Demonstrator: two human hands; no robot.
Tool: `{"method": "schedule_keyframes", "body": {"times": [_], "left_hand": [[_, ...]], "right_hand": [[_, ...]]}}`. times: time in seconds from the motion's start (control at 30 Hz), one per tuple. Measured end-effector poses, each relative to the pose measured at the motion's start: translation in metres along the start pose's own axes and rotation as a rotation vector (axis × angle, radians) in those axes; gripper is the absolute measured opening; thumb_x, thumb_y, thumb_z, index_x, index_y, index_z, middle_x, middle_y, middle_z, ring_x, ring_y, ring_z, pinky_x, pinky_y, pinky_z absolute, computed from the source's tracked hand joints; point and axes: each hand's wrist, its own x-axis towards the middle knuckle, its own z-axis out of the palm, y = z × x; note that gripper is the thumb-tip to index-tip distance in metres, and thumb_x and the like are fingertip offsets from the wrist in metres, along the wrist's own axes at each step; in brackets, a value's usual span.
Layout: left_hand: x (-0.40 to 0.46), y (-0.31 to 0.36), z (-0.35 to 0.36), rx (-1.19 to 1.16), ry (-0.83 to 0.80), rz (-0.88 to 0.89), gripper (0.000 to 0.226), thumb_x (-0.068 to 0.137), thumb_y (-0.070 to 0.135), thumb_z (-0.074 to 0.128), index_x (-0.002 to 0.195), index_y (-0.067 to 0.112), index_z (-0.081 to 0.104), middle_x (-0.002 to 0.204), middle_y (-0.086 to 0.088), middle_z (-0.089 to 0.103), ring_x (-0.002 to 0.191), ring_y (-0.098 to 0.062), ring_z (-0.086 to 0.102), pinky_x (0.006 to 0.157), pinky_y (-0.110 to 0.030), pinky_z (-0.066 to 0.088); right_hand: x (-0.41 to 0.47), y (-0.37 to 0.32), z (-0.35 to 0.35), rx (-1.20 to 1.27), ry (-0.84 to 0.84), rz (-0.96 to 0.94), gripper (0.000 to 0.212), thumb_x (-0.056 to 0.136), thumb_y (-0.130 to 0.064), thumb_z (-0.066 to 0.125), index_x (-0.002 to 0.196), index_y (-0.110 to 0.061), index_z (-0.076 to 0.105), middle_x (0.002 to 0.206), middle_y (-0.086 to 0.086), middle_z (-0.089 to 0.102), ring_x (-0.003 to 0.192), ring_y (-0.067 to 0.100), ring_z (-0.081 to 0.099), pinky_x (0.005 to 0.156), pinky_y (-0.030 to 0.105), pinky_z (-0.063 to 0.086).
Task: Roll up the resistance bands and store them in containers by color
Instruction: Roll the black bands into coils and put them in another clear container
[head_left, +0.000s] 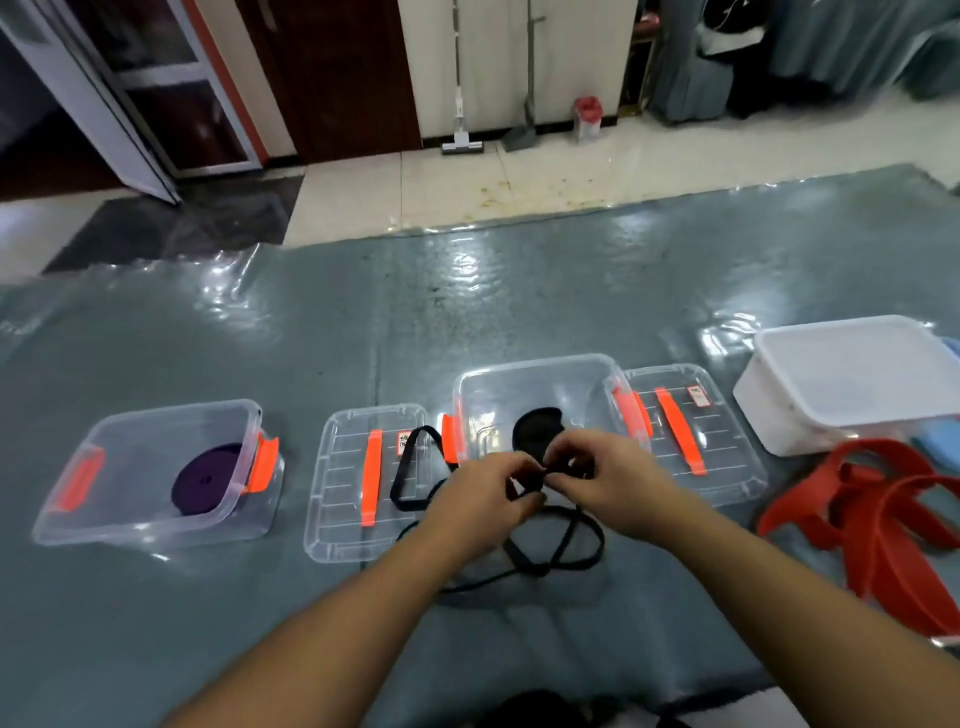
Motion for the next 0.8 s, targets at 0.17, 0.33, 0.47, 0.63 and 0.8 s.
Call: {"method": "schedule_keyframes", "body": {"times": [0.17, 0.33, 0.47, 0.63, 0.8], "left_hand": [[-0.001, 0.039, -0.049, 0.032, 0.296, 0.104, 0.007, 0.088, 0.034, 0.067, 0.095, 0.033, 0.068, 0.077, 0.017, 0.062, 0.072, 0.000, 0.056, 0.066, -0.026, 0.043], [-0.004, 0.093, -0.096, -0.092, 0.404, 0.199, 0.018, 0.087, 0.021, 0.070, 0.097, 0.035, 0.073, 0.087, 0.011, 0.063, 0.074, -0.005, 0.061, 0.072, -0.017, 0.047], [-0.013, 0.134, -0.133, -0.244, 0.417, 0.202, 0.012, 0.080, 0.022, 0.072, 0.085, 0.033, 0.071, 0.087, 0.005, 0.069, 0.068, -0.015, 0.069, 0.071, -0.036, 0.061], [-0.025, 0.172, -0.178, -0.472, 0.343, 0.244, 0.013, 0.088, 0.006, 0.077, 0.091, 0.018, 0.076, 0.081, -0.003, 0.072, 0.063, -0.020, 0.072, 0.062, -0.030, 0.059], [-0.039, 0.209, -0.208, -0.586, 0.371, 0.319, 0.007, 0.092, 0.004, 0.074, 0.099, 0.006, 0.074, 0.086, -0.010, 0.070, 0.063, -0.021, 0.070, 0.062, -0.026, 0.059]], "right_hand": [[0.006, -0.033, -0.039, 0.135, 0.073, -0.046, 0.021, 0.082, -0.014, 0.084, 0.088, -0.029, 0.071, 0.067, -0.028, 0.066, 0.062, -0.005, 0.058, 0.065, 0.010, 0.045], [0.003, -0.062, -0.061, 0.356, 0.132, -0.121, 0.013, 0.086, -0.011, 0.082, 0.090, -0.022, 0.078, 0.081, -0.007, 0.076, 0.077, 0.016, 0.069, 0.082, 0.042, 0.056], [-0.001, -0.088, -0.082, 0.523, 0.186, -0.282, 0.012, 0.091, -0.008, 0.076, 0.099, -0.016, 0.079, 0.094, 0.007, 0.079, 0.091, 0.020, 0.074, 0.091, 0.035, 0.058], [-0.006, -0.127, -0.113, 0.633, 0.198, -0.445, 0.015, 0.093, -0.005, 0.073, 0.100, -0.016, 0.080, 0.088, 0.002, 0.079, 0.080, 0.008, 0.072, 0.075, 0.021, 0.057], [-0.013, -0.160, -0.137, 0.757, 0.209, -0.518, 0.011, 0.088, -0.025, 0.076, 0.094, -0.031, 0.082, 0.090, 0.003, 0.078, 0.084, 0.016, 0.071, 0.081, 0.030, 0.060]]}}
